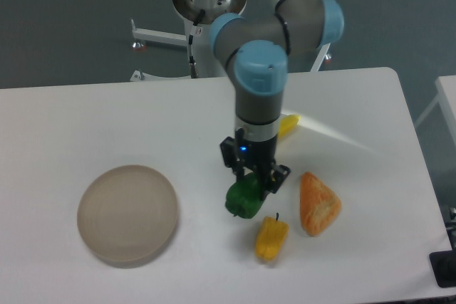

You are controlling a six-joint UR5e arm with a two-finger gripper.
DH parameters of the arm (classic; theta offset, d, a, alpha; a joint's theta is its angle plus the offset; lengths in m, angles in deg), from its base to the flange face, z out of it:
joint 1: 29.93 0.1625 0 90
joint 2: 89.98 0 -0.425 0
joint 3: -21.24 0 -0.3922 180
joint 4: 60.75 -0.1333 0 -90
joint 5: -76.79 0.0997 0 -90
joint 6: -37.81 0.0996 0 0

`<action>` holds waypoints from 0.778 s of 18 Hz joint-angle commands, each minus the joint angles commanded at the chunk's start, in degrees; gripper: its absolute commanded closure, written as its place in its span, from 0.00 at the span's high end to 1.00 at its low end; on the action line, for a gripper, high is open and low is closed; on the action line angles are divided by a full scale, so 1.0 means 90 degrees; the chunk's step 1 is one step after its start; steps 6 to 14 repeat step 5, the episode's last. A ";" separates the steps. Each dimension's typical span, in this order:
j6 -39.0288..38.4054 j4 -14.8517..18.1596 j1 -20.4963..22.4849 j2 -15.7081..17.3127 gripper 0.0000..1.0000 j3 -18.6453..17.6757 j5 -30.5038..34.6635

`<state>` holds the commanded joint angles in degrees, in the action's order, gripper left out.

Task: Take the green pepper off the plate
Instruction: 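Lift the green pepper off the plate and carry it away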

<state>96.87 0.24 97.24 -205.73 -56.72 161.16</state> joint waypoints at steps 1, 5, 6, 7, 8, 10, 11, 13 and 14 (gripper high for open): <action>0.0000 -0.0010 0.0010 0.0000 0.30 0.0000 0.0010; 0.0000 -0.0029 0.0020 -0.0010 0.30 -0.0010 0.0000; 0.0000 -0.0029 0.0020 -0.0010 0.30 -0.0010 0.0000; 0.0000 -0.0029 0.0020 -0.0010 0.30 -0.0010 0.0000; 0.0000 -0.0029 0.0020 -0.0010 0.30 -0.0010 0.0000; 0.0000 -0.0029 0.0020 -0.0010 0.30 -0.0010 0.0000; 0.0000 -0.0029 0.0020 -0.0010 0.30 -0.0010 0.0000; 0.0000 -0.0029 0.0020 -0.0010 0.30 -0.0010 0.0000; 0.0000 -0.0029 0.0020 -0.0010 0.30 -0.0010 0.0000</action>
